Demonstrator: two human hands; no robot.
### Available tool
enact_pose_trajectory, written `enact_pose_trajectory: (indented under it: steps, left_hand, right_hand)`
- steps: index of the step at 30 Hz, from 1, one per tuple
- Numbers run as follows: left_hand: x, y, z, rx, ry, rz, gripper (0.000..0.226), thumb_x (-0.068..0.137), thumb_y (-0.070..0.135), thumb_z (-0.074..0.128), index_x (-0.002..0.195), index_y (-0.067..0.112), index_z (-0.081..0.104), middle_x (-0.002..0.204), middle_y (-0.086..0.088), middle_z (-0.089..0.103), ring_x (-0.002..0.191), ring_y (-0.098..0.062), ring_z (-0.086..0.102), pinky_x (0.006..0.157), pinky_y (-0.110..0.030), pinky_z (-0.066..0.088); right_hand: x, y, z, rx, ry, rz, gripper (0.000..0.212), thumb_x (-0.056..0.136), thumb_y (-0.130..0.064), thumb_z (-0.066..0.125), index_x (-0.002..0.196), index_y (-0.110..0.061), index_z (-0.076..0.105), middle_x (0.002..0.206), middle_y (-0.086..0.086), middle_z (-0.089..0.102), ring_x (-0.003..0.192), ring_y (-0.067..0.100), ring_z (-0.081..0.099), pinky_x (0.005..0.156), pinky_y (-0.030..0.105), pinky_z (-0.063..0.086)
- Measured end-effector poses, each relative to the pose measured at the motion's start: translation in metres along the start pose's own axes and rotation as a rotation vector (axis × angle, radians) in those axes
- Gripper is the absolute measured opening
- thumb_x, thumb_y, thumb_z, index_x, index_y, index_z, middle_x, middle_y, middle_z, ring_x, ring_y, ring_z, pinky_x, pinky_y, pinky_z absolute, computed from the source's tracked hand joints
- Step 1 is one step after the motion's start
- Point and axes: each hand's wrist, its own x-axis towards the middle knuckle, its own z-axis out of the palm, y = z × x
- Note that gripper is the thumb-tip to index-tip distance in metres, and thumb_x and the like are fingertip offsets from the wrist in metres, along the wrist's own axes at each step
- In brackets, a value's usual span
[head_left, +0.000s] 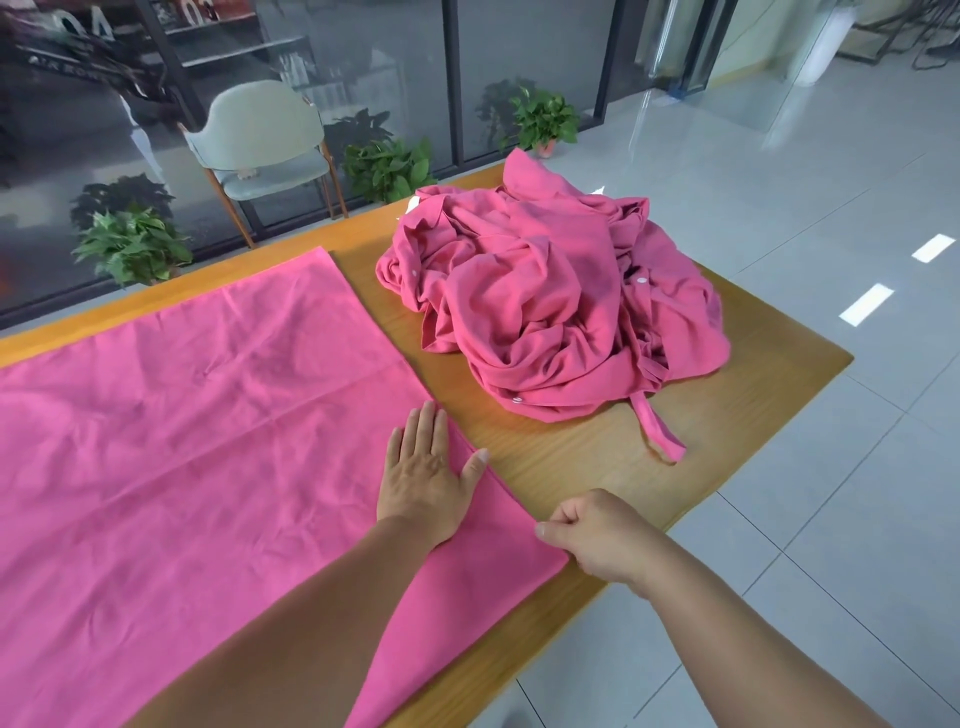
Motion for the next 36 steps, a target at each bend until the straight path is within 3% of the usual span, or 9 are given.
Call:
enact_pose_trajectory:
  steps: [8,12,15,19,22,26,29,32,36]
  left_hand:
    - [-0.006,-0.003,0.004,0.036,0.019,0.026,0.084,0.090,0.071,-0.005,0.153,0.016,-0.016,0.160,0.002,-0.022,0.147,-0.015,-0.023,0.122,-0.039,-0.009]
    - [-0.013,-0.008,0.000,-0.084,0.058,0.064,0.078,0.094,0.064,-0.002,0.155,0.017,-0.009,0.161,0.002,-0.019,0.146,-0.012,-0.024,0.121,-0.036,-0.013]
    - [-0.031,-0.027,-0.006,-0.150,0.233,0.006,0.075,0.095,0.058,-0.004,0.156,0.015,0.005,0.163,0.002,-0.007,0.147,-0.010,-0.017,0.120,-0.032,-0.013]
    - [-0.061,-0.074,-0.012,-0.148,0.364,-0.141,0.074,0.093,0.049,-0.001,0.155,0.012,0.016,0.163,0.000,0.002,0.147,-0.010,-0.011,0.120,-0.032,-0.011]
    - [-0.092,-0.114,-0.011,-0.122,0.372,-0.307,0.077,0.090,0.050,-0.003,0.155,0.012,0.014,0.162,0.000,-0.001,0.146,-0.009,-0.013,0.121,-0.033,-0.011]
    - [-0.138,-0.140,0.002,-0.101,0.207,-0.445,0.090,0.082,0.069,-0.011,0.155,0.019,-0.005,0.159,0.006,-0.018,0.145,-0.008,-0.022,0.121,-0.034,-0.012]
    - [-0.148,-0.145,0.006,-0.048,0.168,-0.443,0.090,0.083,0.074,-0.010,0.154,0.019,-0.010,0.160,0.005,-0.020,0.146,-0.011,-0.022,0.121,-0.036,-0.013]
    - [-0.148,-0.149,0.004,-0.022,0.154,-0.446,0.084,0.090,0.072,-0.001,0.154,0.019,-0.012,0.161,0.003,-0.021,0.147,-0.014,-0.022,0.121,-0.038,-0.012]
    - [-0.160,-0.158,0.004,-0.051,0.103,-0.389,0.087,0.087,0.073,-0.002,0.154,0.019,-0.013,0.159,0.004,-0.024,0.145,-0.013,-0.025,0.120,-0.037,-0.014]
  right_hand:
    - [-0.005,-0.002,0.018,-0.340,0.176,0.039,0.028,0.098,-0.042,0.053,0.084,-0.021,0.063,0.073,-0.006,0.064,0.069,0.015,0.061,0.064,0.032,0.051]
    - [-0.011,-0.019,0.019,-0.549,0.284,0.016,0.012,0.098,-0.036,0.055,0.098,-0.024,0.056,0.091,-0.007,0.056,0.077,0.014,0.058,0.066,0.030,0.050]
    - [-0.010,-0.047,0.031,-0.557,0.386,-0.163,0.011,0.099,-0.026,0.049,0.109,-0.024,0.053,0.107,-0.006,0.049,0.086,0.014,0.055,0.070,0.029,0.045]
    - [0.005,-0.088,0.096,-0.482,0.418,-0.607,0.040,0.096,-0.012,0.050,0.135,-0.020,0.051,0.132,0.000,0.049,0.119,0.021,0.050,0.100,0.034,0.045]
    - [0.011,-0.106,0.154,-0.483,0.275,-0.760,0.052,0.100,-0.013,0.044,0.151,-0.017,0.034,0.160,0.006,0.028,0.148,0.025,0.025,0.121,0.041,0.022]
    - [0.021,-0.081,0.185,-0.664,0.273,-0.719,0.058,0.103,-0.047,0.024,0.153,-0.019,0.034,0.162,0.005,0.024,0.151,0.021,0.020,0.121,0.042,0.013]
    - [0.024,-0.055,0.170,-0.731,0.320,-0.622,0.081,0.095,-0.070,0.005,0.157,-0.018,0.014,0.163,0.001,0.006,0.152,0.017,0.003,0.120,0.039,-0.002]
    - [0.023,-0.039,0.147,-0.807,0.356,-0.492,0.091,0.083,-0.075,-0.013,0.154,-0.018,-0.010,0.161,-0.002,-0.013,0.150,0.012,-0.013,0.122,0.036,-0.009]
    - [0.020,-0.034,0.127,-0.836,0.378,-0.305,0.094,0.080,-0.076,-0.022,0.153,-0.016,-0.019,0.162,0.000,-0.019,0.151,0.015,-0.015,0.123,0.037,-0.008]
